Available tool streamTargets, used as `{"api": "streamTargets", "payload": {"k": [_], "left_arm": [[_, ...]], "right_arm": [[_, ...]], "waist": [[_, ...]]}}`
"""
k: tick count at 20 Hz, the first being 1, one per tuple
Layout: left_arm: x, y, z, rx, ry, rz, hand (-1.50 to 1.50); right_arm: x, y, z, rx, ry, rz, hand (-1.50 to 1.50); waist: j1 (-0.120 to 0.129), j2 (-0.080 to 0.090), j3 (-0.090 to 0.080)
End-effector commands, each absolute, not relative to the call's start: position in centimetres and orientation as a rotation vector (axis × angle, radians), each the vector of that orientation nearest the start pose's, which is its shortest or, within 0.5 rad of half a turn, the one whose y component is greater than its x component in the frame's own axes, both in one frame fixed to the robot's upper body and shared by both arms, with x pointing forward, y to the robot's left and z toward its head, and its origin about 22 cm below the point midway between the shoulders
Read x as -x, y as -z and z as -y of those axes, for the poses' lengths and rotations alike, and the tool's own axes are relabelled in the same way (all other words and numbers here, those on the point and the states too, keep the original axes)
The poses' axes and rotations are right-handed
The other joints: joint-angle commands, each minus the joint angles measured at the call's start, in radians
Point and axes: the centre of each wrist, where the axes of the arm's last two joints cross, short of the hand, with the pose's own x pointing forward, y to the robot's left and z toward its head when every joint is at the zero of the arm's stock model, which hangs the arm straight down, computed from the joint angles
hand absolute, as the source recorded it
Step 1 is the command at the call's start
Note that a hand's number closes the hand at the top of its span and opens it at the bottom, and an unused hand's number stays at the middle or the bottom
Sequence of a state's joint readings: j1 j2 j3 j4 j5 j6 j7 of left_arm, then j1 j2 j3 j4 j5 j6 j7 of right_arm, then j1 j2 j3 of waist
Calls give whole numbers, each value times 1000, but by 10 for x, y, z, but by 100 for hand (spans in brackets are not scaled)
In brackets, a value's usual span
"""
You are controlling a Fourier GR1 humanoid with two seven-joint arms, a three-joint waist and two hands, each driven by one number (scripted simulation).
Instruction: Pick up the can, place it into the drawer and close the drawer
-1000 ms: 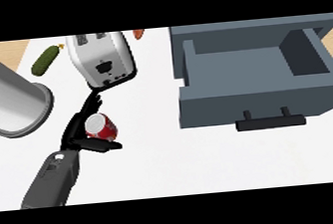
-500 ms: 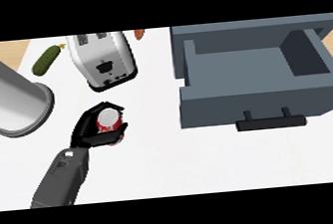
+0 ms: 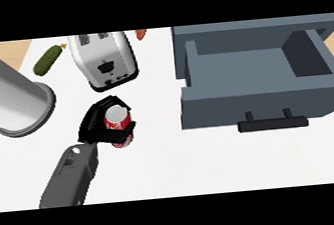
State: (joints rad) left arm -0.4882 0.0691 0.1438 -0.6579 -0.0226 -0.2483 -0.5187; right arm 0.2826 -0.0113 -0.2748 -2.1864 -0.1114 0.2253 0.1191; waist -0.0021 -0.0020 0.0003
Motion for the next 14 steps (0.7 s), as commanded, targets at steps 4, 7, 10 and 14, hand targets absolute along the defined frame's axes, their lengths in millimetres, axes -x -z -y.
{"api": "streamTargets", "payload": {"k": [4,7,10,14], "left_arm": [[-317,71,-272,-23,-124,1643,150],[-306,54,-268,-10,-109,1678,150],[-308,21,-243,8,-81,1683,150],[-320,-17,-233,-31,-24,1740,150]], "right_arm": [[-145,-94,301,176,36,1807,-150],[-149,-101,287,196,48,1818,-150],[-129,-99,292,175,40,1834,-150],[-136,-100,302,172,41,1828,-150]], "waist": [[22,-5,1],[13,-3,0],[6,-3,1],[2,-1,0]]}}
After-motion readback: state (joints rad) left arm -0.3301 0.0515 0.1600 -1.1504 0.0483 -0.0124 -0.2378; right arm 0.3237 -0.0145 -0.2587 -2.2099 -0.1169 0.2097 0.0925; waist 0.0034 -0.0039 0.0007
